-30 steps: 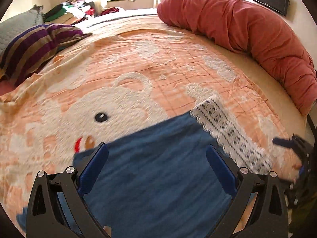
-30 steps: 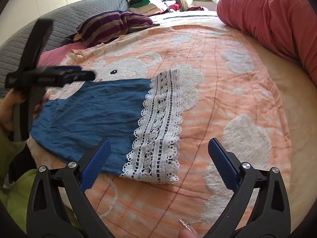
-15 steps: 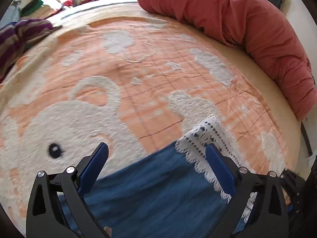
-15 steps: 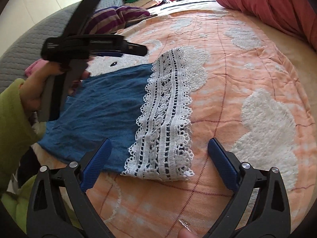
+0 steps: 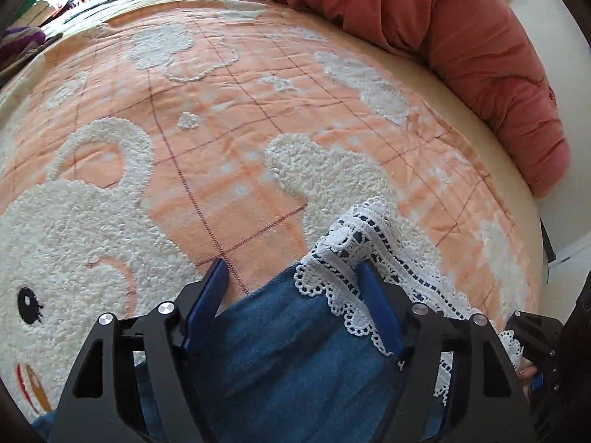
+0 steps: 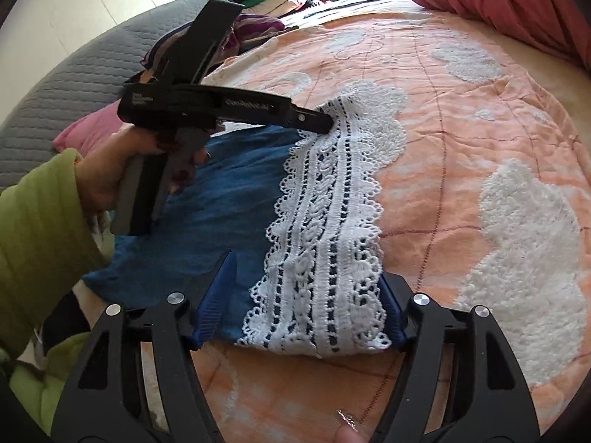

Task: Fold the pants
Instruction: 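Grasp the lace edge with the left tool while the right tool grasps the lace strip, then lift the lace edge with both tools and fold it over the denim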

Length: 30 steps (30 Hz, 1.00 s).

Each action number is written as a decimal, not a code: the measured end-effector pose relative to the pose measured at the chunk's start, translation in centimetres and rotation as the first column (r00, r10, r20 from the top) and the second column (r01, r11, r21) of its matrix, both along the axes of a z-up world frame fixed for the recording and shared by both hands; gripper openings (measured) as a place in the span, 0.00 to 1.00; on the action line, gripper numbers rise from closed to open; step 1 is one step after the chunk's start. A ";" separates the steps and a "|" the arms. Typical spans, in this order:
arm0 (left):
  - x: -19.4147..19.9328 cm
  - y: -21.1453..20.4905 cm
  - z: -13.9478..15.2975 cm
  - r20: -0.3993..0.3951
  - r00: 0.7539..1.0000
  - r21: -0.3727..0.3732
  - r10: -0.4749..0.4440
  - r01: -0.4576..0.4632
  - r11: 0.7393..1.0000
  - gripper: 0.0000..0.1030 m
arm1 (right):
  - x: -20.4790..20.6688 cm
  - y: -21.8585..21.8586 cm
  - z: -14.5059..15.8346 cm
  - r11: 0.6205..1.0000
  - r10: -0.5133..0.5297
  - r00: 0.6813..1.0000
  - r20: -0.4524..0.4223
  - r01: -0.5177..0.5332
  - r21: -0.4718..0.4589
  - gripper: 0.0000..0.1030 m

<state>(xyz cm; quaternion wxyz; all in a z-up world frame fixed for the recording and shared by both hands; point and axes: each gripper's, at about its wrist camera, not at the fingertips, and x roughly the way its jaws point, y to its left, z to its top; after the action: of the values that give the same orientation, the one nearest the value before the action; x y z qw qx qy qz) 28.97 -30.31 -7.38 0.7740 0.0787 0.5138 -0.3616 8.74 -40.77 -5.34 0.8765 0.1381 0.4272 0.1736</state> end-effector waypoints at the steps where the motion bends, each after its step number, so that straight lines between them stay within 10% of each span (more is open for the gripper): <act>1: 0.0 0.1 0.0 -0.008 1.000 -0.007 0.003 -0.003 1.000 0.68 | 0.1 -0.1 0.0 1.000 0.002 1.000 0.002 -0.002 0.011 0.54; 16: -1.3 1.1 0.9 -0.037 0.998 -0.085 0.057 -0.060 0.995 0.15 | 0.8 0.3 0.2 0.997 0.053 0.998 0.022 -0.054 0.055 0.19; 30: -2.9 11.5 6.7 -0.021 0.973 -0.370 0.229 -0.221 0.902 0.14 | 0.8 7.1 7.4 0.965 0.256 0.943 0.211 -0.235 -0.120 0.17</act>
<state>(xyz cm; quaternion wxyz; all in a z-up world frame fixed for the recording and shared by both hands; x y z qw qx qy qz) 26.10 -18.77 -0.67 0.8172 -0.1243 0.4333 -0.3593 9.50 -33.67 2.06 0.8961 0.0222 0.3468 0.2760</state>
